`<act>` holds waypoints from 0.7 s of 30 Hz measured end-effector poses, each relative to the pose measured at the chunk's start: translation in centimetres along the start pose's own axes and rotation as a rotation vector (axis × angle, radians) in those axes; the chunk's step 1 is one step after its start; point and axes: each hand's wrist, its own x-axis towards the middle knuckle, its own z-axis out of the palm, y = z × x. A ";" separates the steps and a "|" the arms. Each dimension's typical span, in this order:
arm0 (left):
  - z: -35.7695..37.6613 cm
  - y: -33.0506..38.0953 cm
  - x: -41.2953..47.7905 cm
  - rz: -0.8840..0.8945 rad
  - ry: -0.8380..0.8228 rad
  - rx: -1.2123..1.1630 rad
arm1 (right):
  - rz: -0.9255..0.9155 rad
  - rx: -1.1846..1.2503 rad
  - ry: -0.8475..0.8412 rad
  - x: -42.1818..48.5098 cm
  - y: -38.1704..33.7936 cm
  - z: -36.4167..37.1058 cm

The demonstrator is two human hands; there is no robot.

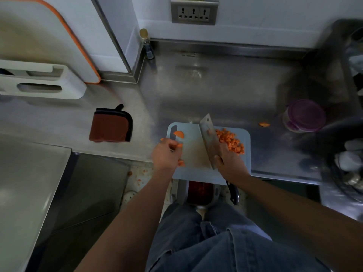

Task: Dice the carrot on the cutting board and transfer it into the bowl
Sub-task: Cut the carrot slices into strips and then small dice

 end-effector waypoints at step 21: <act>1.0 2.0 6.3 0.240 -0.044 0.659 | 0.035 0.010 -0.044 1.1 -0.6 -0.9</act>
